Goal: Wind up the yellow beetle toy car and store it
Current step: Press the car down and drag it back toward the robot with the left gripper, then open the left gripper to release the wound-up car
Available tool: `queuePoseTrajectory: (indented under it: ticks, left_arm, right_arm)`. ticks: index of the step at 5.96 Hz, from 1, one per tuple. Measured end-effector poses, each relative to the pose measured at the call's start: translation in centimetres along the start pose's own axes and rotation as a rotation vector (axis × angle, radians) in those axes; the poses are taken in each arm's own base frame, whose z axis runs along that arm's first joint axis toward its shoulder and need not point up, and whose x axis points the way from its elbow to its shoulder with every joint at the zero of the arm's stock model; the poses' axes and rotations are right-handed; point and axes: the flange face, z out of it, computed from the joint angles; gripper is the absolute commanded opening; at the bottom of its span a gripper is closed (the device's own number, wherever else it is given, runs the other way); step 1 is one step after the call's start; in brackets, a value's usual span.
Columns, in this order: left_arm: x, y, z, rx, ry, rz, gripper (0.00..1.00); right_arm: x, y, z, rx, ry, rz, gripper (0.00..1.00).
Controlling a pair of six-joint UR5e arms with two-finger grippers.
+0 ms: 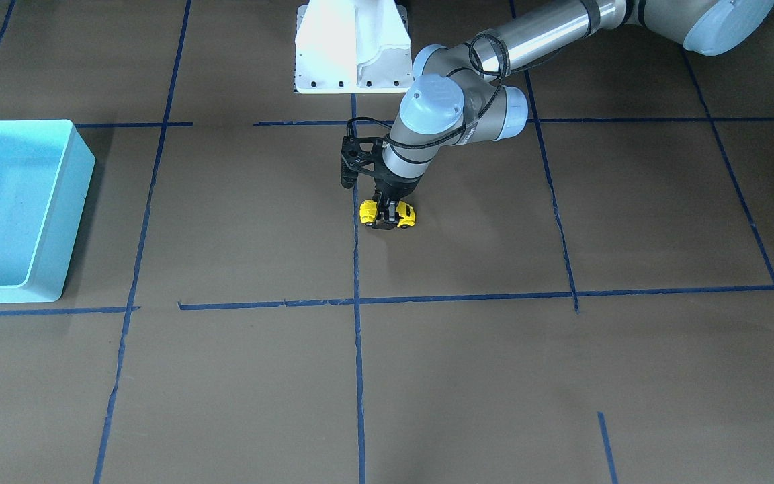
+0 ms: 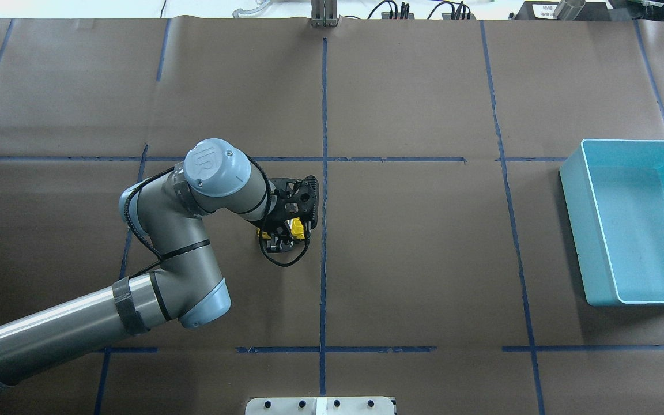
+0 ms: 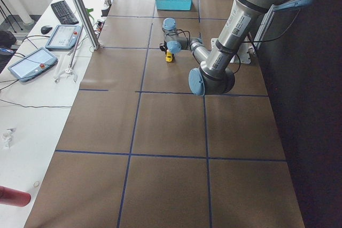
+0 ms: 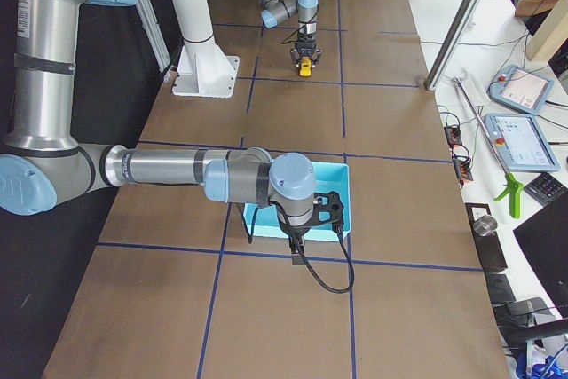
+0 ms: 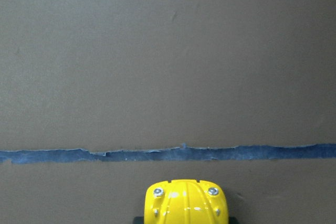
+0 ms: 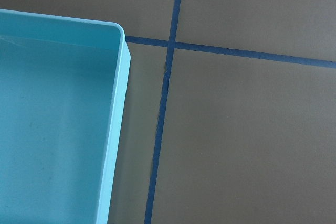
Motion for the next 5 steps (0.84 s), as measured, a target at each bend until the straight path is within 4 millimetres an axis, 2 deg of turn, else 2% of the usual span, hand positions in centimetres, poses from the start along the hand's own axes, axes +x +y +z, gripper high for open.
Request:
queuePoseTrajectory:
  ticks: [1, 2, 3, 4, 5]
  left_arm:
    - [-0.2, 2.1, -0.3, 0.025, 0.012, 0.0, 0.0]
    - [-0.7, 5.1, -0.9, 0.05, 0.019, -0.003, 0.01]
    - [-1.2, 8.9, -1.7, 0.07, 0.023, -0.009, 0.22]
    - [-1.0, 12.9, -2.6, 0.087, 0.024, -0.013, 0.99]
    - [-0.7, 16.3, -3.6, 0.102, 0.031, -0.019, 1.0]
  right_arm:
    - [0.0, 0.0, 0.0, 0.0, 0.0, 0.0, 1.0]
    - [0.0, 0.0, 0.0, 0.0, 0.0, 0.0, 1.0]
    - [0.0, 0.0, 0.0, 0.0, 0.0, 0.001, 1.0]
    - [0.0, -0.1, 0.0, 0.006, 0.0, -0.005, 1.0]
    - [-0.1, -0.2, -0.1, 0.017, 0.0, -0.016, 1.0]
